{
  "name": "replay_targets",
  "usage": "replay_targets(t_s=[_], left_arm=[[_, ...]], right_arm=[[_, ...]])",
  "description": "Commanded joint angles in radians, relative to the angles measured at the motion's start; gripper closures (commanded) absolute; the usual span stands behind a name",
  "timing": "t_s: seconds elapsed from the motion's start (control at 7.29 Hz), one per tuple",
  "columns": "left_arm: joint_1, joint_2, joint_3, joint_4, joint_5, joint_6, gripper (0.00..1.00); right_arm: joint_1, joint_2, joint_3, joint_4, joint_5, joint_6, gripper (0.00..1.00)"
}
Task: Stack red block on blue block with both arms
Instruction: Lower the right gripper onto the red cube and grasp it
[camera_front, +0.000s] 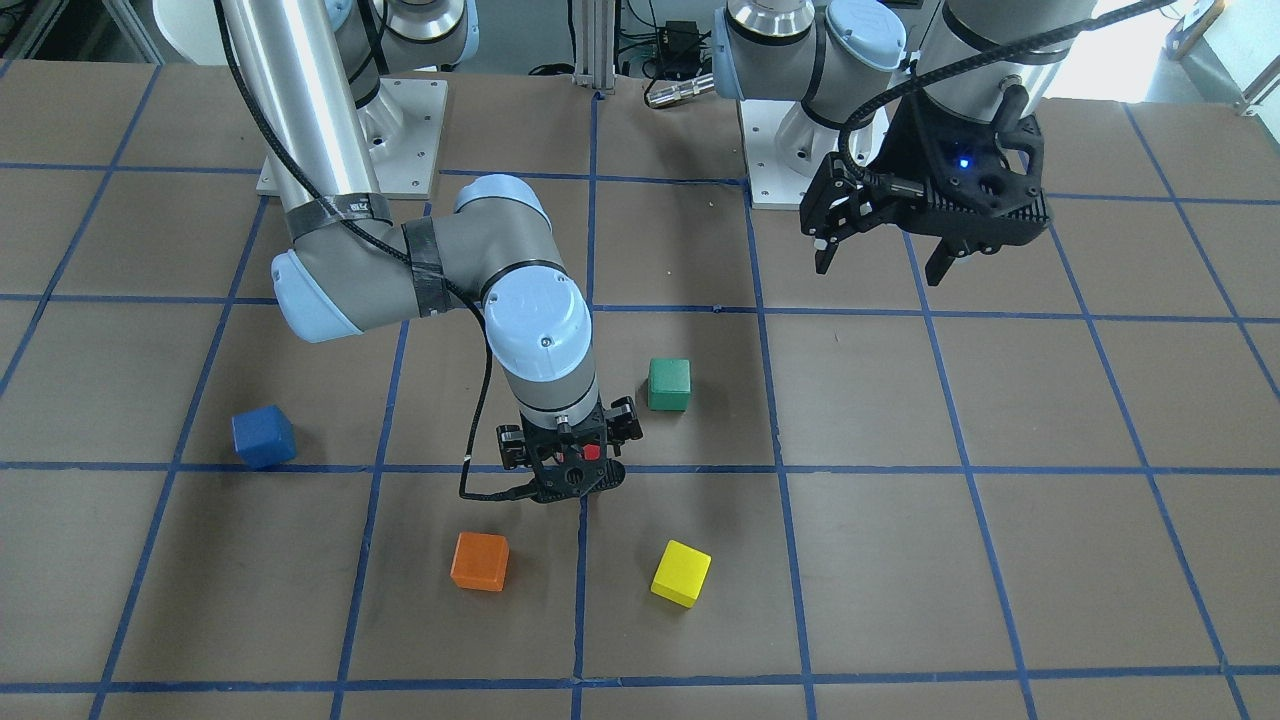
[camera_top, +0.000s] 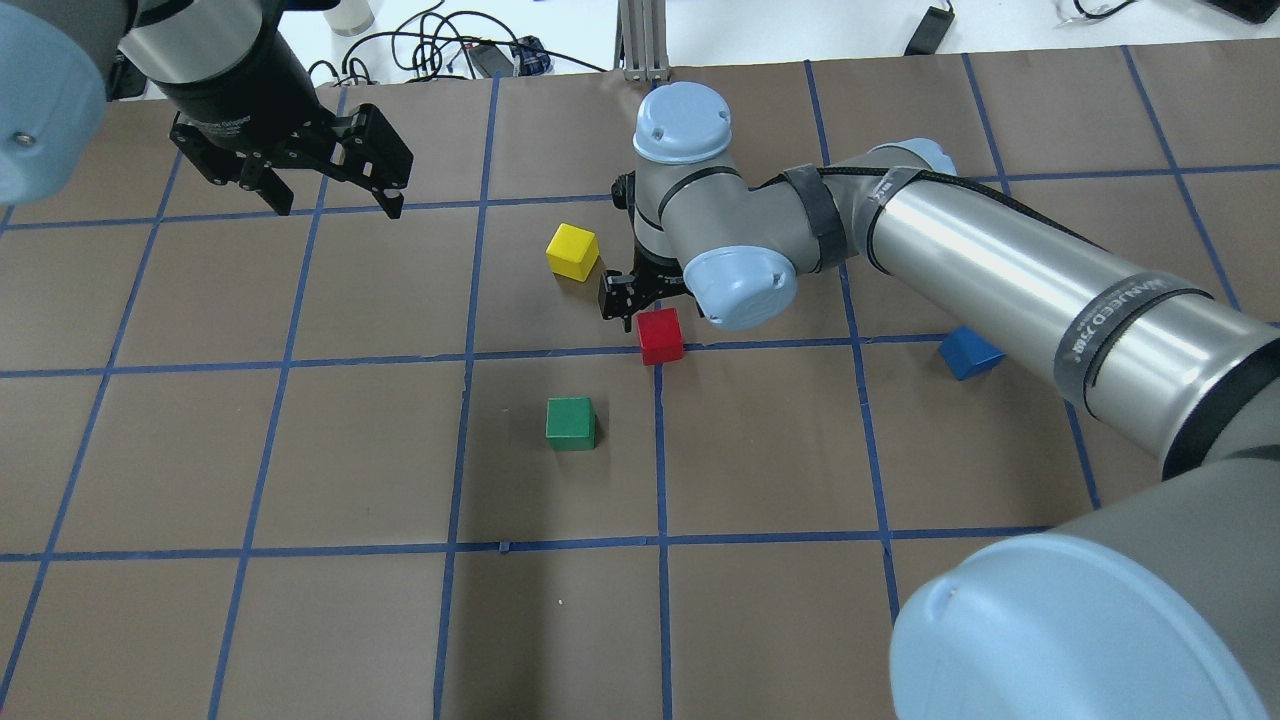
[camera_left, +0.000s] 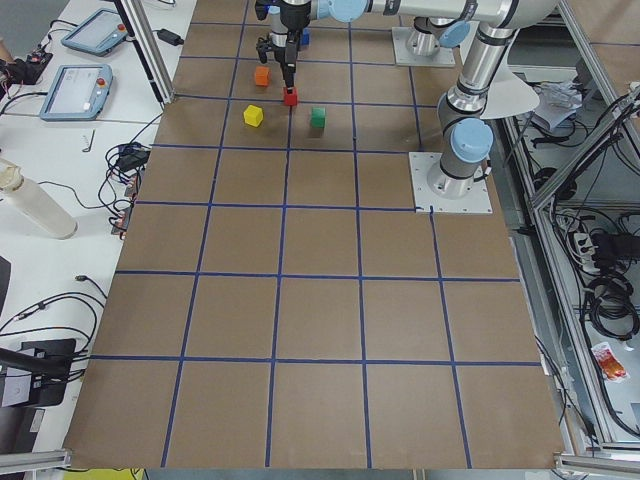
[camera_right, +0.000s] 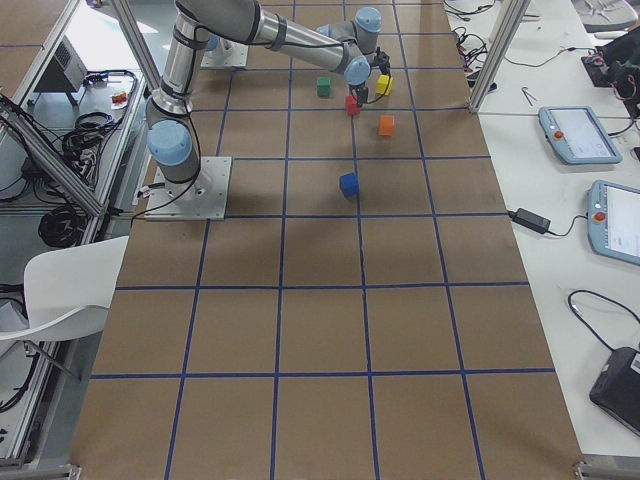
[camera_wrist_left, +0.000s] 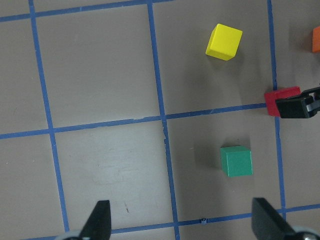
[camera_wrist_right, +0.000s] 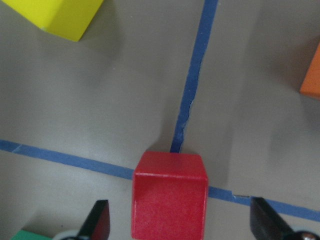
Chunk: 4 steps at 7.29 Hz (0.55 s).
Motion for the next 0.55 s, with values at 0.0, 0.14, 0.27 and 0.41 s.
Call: replay_targets(t_s=[0.0, 0.14, 0.27, 0.41], left_arm=[[0.0, -0.003, 0.001, 0.002, 0.0, -0.001, 0.0], [0.0, -0.005, 0.001, 0.002, 0.0, -0.001, 0.0], [-0.001, -0.006, 0.001, 0.002, 0.0, -0.004, 0.0], [-0.001, -0.002, -0.003, 0.002, 0.0, -0.001, 0.0]], right_arm=[[0.0, 0.022, 0.001, 0.003, 0.005, 0.005, 0.0], [0.0, 0.025, 0.003, 0.001, 0.005, 0.022, 0.0], [0.0, 0.03, 0.001, 0.003, 0.005, 0.037, 0.14], [0.0, 0.03, 0.003, 0.006, 0.003, 0.056, 0.87]])
